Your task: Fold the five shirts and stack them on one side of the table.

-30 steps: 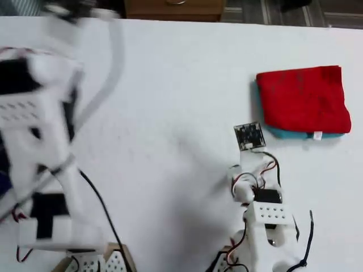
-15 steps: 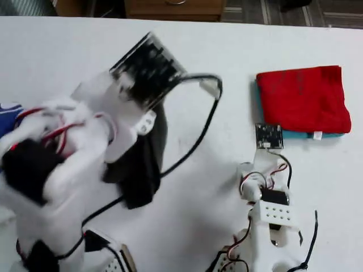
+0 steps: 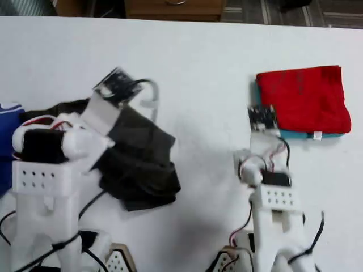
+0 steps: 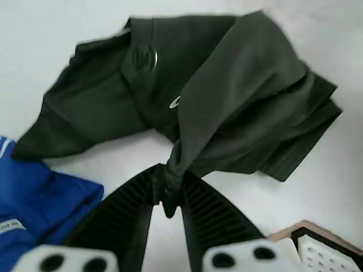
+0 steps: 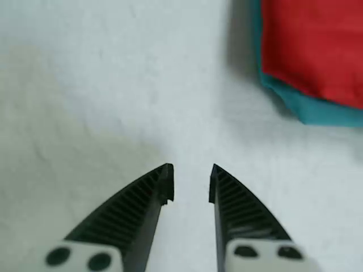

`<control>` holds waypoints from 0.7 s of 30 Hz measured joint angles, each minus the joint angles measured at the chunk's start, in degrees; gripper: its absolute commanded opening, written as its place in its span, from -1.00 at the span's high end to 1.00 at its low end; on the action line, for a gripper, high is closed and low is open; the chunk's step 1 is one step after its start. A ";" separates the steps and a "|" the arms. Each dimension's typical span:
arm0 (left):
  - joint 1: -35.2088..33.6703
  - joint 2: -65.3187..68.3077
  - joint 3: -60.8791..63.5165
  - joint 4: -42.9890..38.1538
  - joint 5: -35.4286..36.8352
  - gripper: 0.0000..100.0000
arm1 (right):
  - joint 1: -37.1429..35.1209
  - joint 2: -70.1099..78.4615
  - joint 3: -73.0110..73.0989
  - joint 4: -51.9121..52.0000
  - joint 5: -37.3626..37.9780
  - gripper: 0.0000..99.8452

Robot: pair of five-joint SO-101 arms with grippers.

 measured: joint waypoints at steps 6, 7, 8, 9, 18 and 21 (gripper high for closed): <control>-14.77 -0.62 11.16 -4.40 -3.16 0.95 | -9.67 15.03 -23.65 10.64 0.09 0.43; -16.97 -0.62 12.04 -4.75 -3.16 0.95 | -11.87 17.85 -27.34 11.96 0.09 0.45; -19.16 -0.62 12.92 -5.01 -3.16 0.95 | -14.24 20.66 -30.77 13.01 0.09 0.47; -20.92 -0.62 13.71 -5.19 -3.16 0.95 | -16.53 23.74 -34.20 13.80 0.09 0.48; -26.20 -0.62 21.71 -5.36 -3.16 0.95 | -29.71 54.15 -65.67 19.34 0.09 0.48; -26.29 -0.62 24.00 -5.36 -3.16 0.95 | -33.14 64.62 -78.07 24.00 0.09 0.44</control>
